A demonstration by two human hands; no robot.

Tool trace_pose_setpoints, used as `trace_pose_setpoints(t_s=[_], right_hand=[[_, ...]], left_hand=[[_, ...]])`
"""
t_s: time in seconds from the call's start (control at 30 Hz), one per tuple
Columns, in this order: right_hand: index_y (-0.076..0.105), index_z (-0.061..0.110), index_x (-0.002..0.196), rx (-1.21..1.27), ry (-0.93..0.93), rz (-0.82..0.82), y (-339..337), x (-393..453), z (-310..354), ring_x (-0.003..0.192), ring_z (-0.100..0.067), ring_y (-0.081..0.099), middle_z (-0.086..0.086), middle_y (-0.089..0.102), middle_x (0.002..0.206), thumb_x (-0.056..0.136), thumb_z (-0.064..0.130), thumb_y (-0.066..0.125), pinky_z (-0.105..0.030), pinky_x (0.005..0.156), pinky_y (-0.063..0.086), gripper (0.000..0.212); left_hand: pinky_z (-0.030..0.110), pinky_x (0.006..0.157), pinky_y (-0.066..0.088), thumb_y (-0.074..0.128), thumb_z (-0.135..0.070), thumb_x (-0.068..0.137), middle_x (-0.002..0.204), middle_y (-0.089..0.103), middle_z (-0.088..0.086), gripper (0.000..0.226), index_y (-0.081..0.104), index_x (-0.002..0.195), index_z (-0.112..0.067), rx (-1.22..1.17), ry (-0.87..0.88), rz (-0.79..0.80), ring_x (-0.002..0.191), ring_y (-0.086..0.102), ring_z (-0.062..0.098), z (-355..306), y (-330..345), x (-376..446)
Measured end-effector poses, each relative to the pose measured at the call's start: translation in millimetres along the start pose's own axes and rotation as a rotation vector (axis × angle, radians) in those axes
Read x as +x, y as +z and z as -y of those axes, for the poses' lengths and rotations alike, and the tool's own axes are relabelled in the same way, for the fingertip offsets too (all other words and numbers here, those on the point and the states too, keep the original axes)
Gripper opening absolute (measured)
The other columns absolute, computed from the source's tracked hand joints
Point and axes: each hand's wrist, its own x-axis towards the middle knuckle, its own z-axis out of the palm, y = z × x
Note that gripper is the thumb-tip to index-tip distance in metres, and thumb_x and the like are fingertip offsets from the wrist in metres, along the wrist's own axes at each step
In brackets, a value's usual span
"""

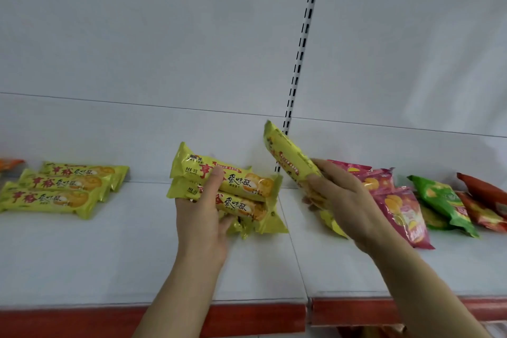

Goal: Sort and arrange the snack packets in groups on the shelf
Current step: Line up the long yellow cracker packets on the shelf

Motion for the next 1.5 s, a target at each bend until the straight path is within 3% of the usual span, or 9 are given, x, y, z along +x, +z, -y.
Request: trace_pose_setpoints(t_s=[0.13,0.27,0.4,0.53,0.8,1.0,1.23,1.37,1.5], right_hand=[[0.071,0.025,0.117,0.338,-0.029,0.207,16.3,-3.9,7.7,0.075,-0.027,0.066,-0.017,0.070,0.096,0.103,0.010,0.048,-0.039,0.065,0.052,0.031],[0.068,0.040,0.118,-0.013,-0.157,0.111,34.2,4.7,-5.4,0.082,-0.015,0.069,0.006,0.074,0.093,0.103,0.025,0.051,-0.035,0.074,0.056,0.027],[0.064,0.048,0.116,-0.144,-0.341,0.168,66.5,3.7,0.2,0.070,-0.006,0.063,0.012,0.068,0.088,0.099,0.041,0.053,-0.023,0.063,0.048,0.021],[0.058,0.051,0.125,-0.199,-0.445,0.303,99.5,3.0,14.8,0.098,-0.001,0.062,0.022,0.061,0.112,0.071,0.071,0.071,-0.021,0.080,0.051,0.059],[0.063,0.045,0.121,-0.230,-0.496,0.291,191.3,-3.0,46.6,0.068,0.004,0.062,0.034,0.064,0.089,0.082,0.034,0.078,-0.015,0.063,0.043,0.043],[0.060,0.034,0.133,-0.348,-0.519,0.193,278.5,-1.5,72.9,0.082,0.001,0.056,0.011,0.064,0.095,0.088,0.037,0.071,-0.004,0.069,0.036,0.046],[0.057,0.021,0.137,-0.541,-0.545,0.253,369.1,9.5,75.9,0.106,-0.019,0.052,0.008,0.062,0.103,0.092,0.033,0.068,-0.022,0.083,0.036,0.048],[0.061,0.021,0.132,-0.714,-0.646,0.322,383.3,21.3,65.8,0.109,-0.025,0.055,0.004,0.069,0.112,0.090,0.049,0.055,-0.043,0.088,0.051,0.051],[0.066,0.024,0.128,-0.852,-0.673,0.355,382.0,35.7,50.7,0.107,-0.028,0.057,0.002,0.067,0.112,0.087,0.053,0.053,-0.048,0.082,0.054,0.052]], left_hand=[[0.054,0.090,0.059,0.079,-0.029,0.085,0.116,0.077,-0.001,0.045,0.065,0.127,-0.028,0.044,0.042,-0.025,0.108,0.074,0.024,1.2,1.8,-16.4],[0.052,0.080,0.063,0.078,-0.025,0.087,0.114,0.077,0.002,0.040,0.065,0.125,-0.027,0.096,0.127,-0.074,0.104,0.075,0.024,-4.1,-13.0,-29.9],[0.048,0.077,0.064,0.081,-0.025,0.085,0.116,0.077,0.000,0.048,0.062,0.129,-0.031,0.117,0.184,-0.177,0.105,0.075,0.023,-18.3,-39.0,-34.9],[0.053,0.079,0.064,0.085,-0.025,0.081,0.117,0.077,-0.002,0.060,0.056,0.133,-0.029,0.122,0.257,-0.278,0.101,0.076,0.019,-44.0,-66.0,-37.3],[0.056,0.095,0.058,0.096,-0.047,0.061,0.120,0.073,-0.004,0.084,0.051,0.129,-0.027,0.111,0.278,-0.408,0.110,0.072,0.022,-107.8,-145.1,-27.4],[0.060,0.098,0.054,0.096,-0.063,0.049,0.134,0.067,-0.001,0.103,0.049,0.136,-0.034,0.129,0.280,-0.451,0.121,0.067,0.027,-181.7,-219.4,-18.3],[0.044,0.073,0.064,0.084,-0.027,0.082,0.114,0.077,-0.003,0.058,0.055,0.132,-0.026,0.062,0.271,-0.409,0.093,0.078,0.015,-236.6,-285.4,-12.7],[0.051,0.082,0.062,0.083,-0.029,0.082,0.115,0.077,-0.004,0.051,0.057,0.126,-0.033,0.018,0.232,-0.373,0.101,0.076,0.021,-250.4,-296.9,-8.8],[0.052,0.083,0.061,0.083,-0.033,0.081,0.117,0.075,-0.004,0.050,0.058,0.124,-0.033,-0.015,0.210,-0.366,0.105,0.074,0.022,-257.0,-302.1,-5.8]])
